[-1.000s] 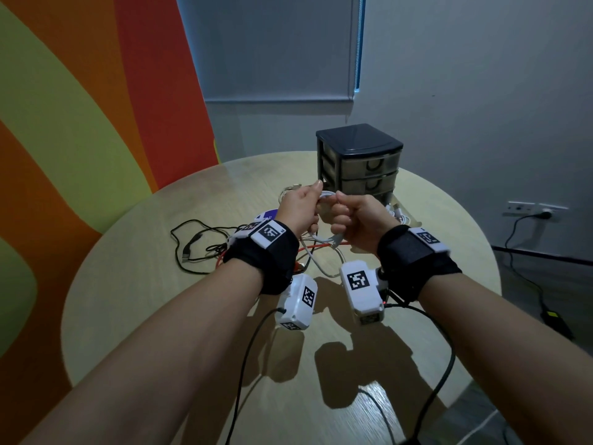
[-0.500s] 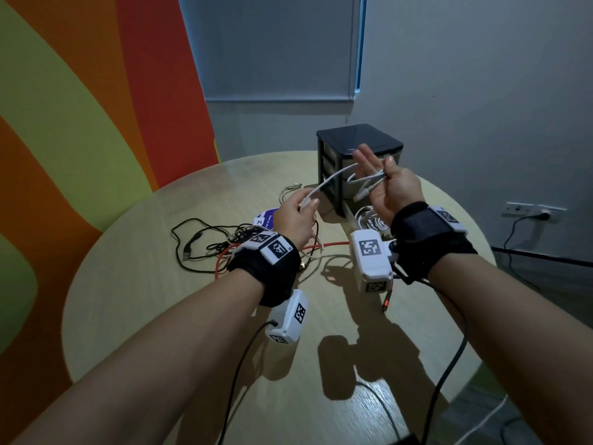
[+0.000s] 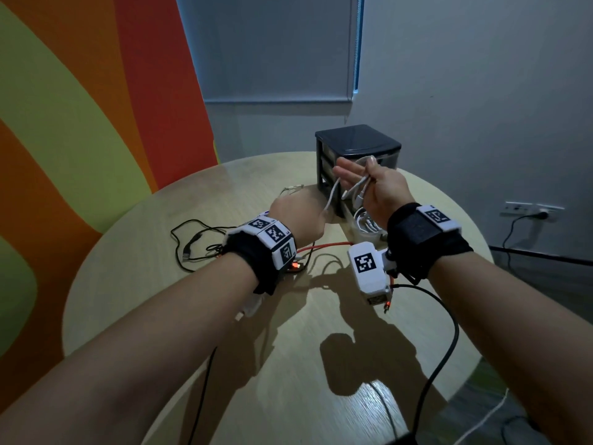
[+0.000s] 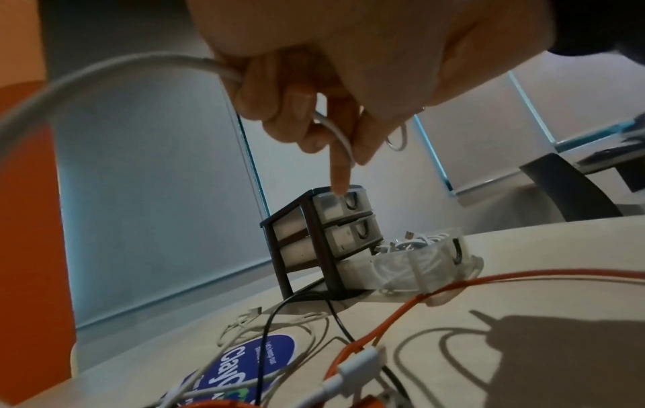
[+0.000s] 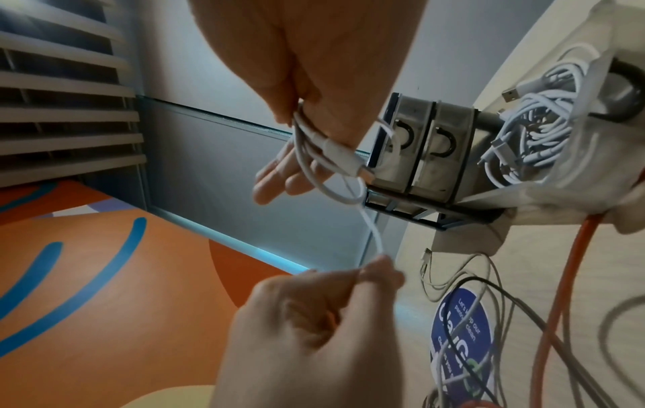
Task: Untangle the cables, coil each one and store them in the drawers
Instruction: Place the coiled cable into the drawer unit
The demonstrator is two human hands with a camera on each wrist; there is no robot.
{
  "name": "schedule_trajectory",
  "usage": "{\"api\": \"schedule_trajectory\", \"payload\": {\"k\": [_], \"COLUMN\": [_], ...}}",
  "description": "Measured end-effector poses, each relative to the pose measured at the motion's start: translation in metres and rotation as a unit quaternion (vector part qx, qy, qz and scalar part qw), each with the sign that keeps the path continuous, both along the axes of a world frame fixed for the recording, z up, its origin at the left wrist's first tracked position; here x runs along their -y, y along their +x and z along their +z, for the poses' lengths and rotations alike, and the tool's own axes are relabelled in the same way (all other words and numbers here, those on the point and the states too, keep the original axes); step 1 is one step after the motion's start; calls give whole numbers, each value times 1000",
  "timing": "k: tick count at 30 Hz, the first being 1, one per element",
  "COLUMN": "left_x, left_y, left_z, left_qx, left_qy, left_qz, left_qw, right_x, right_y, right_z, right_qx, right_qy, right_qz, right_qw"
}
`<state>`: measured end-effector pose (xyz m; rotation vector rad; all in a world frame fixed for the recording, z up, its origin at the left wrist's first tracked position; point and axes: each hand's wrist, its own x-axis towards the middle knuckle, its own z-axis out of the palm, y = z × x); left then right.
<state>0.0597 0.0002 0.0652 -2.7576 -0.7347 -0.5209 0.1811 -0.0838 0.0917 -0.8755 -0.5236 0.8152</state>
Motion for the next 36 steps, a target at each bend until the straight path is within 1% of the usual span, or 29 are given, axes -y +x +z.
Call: {"api": "schedule_trajectory", "payload": {"k": [2, 4, 7, 9, 11, 14, 17, 19, 22, 25, 27, 30, 32, 34, 36], "left_x": [7, 10, 10, 7, 8, 10, 10, 10, 11, 12, 11, 6, 4, 4, 4], "left_y": [1, 1, 1, 2, 1, 3, 6, 5, 2, 3, 5, 12, 17, 20, 21], "left_z": [-1, -1, 4, 8, 11, 11, 6, 4, 3, 3, 3, 3, 2, 0, -1], "left_qx": [-13, -5, 55, 85, 96, 94, 71, 80, 133, 177, 203, 285, 330, 346, 343], "left_qy": [23, 37, 27, 12, -2, -12, -43, -82, -172, -265, -294, -285, -271, -272, -257], "left_qz": [-35, -89, -193, -241, -267, -299, -296, -295, -285, -251, -219, -172, -134, -113, -113], "left_qw": [999, 995, 979, 967, 959, 949, 952, 948, 934, 914, 908, 899, 894, 891, 896], "right_x": [1, 1, 3, 7, 11, 13, 10, 10, 14, 16, 16, 17, 14, 10, 8], "right_y": [-4, -5, -3, -3, -4, -10, -15, -17, -18, -16, -15, -17, -19, -20, -21], "right_z": [1, -1, -8, -13, -17, -19, -18, -15, -15, -17, -16, -12, -12, -13, -12], "right_qx": [21, 46, 89, 111, 105, 66, 30, 21, 18, 23, 65, 150, 195, 231, 235], "right_qy": [-12, -30, -72, -96, -96, -75, -62, -75, -104, -124, -157, -212, -237, -268, -283], "right_qz": [3, 8, 11, 24, 42, 76, 108, 102, 101, 117, 128, 164, 168, 152, 145], "right_qw": [1000, 998, 993, 989, 989, 992, 992, 992, 989, 985, 977, 952, 937, 923, 919]}}
